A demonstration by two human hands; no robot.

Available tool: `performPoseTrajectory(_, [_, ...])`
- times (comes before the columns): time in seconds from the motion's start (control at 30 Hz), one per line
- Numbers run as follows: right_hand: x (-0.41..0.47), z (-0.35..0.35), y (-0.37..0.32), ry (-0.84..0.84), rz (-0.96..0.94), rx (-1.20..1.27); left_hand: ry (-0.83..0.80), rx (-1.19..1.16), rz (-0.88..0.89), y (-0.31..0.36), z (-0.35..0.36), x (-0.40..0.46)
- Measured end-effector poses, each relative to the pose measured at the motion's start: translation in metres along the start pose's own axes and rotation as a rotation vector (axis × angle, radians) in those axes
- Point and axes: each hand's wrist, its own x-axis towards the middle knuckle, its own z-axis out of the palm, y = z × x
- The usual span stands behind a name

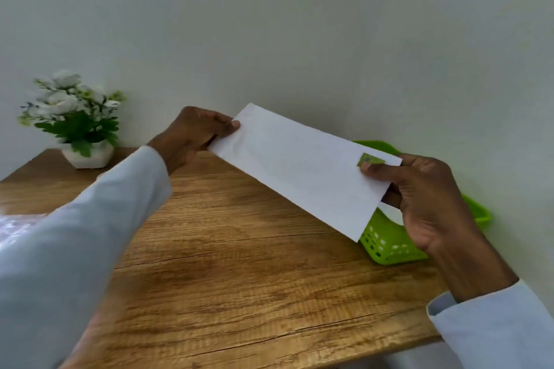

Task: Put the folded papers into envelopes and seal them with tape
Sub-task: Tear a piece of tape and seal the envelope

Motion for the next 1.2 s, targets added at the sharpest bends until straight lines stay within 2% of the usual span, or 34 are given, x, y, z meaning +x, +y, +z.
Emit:
performPoseTrajectory(0.13, [0.005,-0.036,-0.014,0.013,0.034,-0.107,-0.083,0.081,0.088,0.02,0.059,0.033])
performPoseTrajectory(0.27, [0.012,-0.073,-0.021,0.151,-0.012,-0.27,-0.214,0.226,0.157,0.037,0.131,0.063])
performPoseTrajectory(0.4, [0.021,-0.104,-0.022,0.221,-0.114,-0.741,-0.385,0.432,0.207,0.05,0.194,0.078])
performPoseTrajectory(0.47, [0.023,-0.111,-0.019,0.191,-0.116,-0.979,-0.46,0.517,0.226,0.051,0.216,0.081])
performPoseTrajectory(0.57, [0.027,-0.116,-0.016,0.148,-0.129,-1.205,-0.546,0.617,0.193,0.046,0.239,0.087])
performPoseTrajectory(0.7, [0.037,-0.118,-0.016,0.041,-0.071,-1.394,-0.602,0.793,0.228,0.045,0.255,0.091])
performPoseTrajectory(0.83, [0.048,-0.115,-0.016,-0.105,0.046,-1.509,-0.707,0.981,0.19,0.042,0.264,0.091])
performPoseTrajectory(0.9, [0.053,-0.112,-0.017,-0.157,0.077,-1.593,-0.717,1.115,0.218,0.033,0.268,0.09])
performPoseTrajectory(1.0, [0.058,-0.105,-0.019,-0.214,0.087,-1.719,-0.633,1.27,0.422,0.022,0.271,0.083])
performPoseTrajectory(1.1, [0.059,-0.1,-0.018,-0.257,0.068,-1.837,-0.588,1.217,0.575,0.011,0.271,0.074])
performPoseTrajectory(1.2, [0.062,-0.096,-0.016,-0.318,0.078,-1.891,-0.562,1.186,0.647,-0.002,0.269,0.071])
